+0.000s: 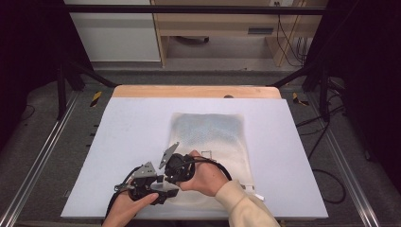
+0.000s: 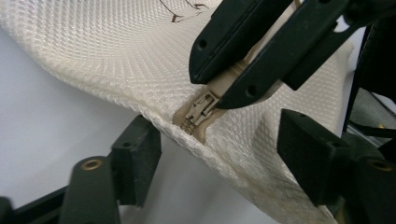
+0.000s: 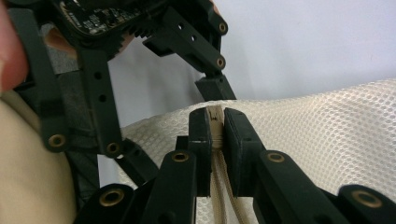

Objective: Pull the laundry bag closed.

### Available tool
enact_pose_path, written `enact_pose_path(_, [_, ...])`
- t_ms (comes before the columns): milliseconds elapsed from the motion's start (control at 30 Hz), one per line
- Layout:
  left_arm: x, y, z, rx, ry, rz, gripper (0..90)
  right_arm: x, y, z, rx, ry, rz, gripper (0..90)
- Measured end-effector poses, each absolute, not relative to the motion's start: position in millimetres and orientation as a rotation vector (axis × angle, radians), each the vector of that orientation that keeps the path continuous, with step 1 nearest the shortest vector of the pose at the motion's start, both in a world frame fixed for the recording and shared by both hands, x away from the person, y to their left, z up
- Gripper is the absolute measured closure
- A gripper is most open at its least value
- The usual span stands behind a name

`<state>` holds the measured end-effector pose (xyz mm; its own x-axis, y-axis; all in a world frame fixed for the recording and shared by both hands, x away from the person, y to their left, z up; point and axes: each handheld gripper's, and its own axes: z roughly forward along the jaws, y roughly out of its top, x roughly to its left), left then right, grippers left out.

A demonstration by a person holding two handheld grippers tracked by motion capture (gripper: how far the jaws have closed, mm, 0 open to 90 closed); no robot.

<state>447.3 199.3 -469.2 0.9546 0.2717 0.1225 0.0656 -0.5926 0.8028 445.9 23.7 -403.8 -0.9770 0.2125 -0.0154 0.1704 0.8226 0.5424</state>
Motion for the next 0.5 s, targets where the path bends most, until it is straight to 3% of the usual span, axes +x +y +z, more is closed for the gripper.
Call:
enact_pose_path(233, [452.5, 198.5, -471.5, 2.193, 0.222, 0.248, 46.1, 445.1, 24.3, -402.6, 0.313, 2.926, 0.856, 82.1])
enact_pose_path(500, [455.8, 201.9, -469.8, 2.19, 0.221, 0.239, 53.0, 446.0, 24.4, -403.1, 0.301, 2.928, 0.849, 82.0])
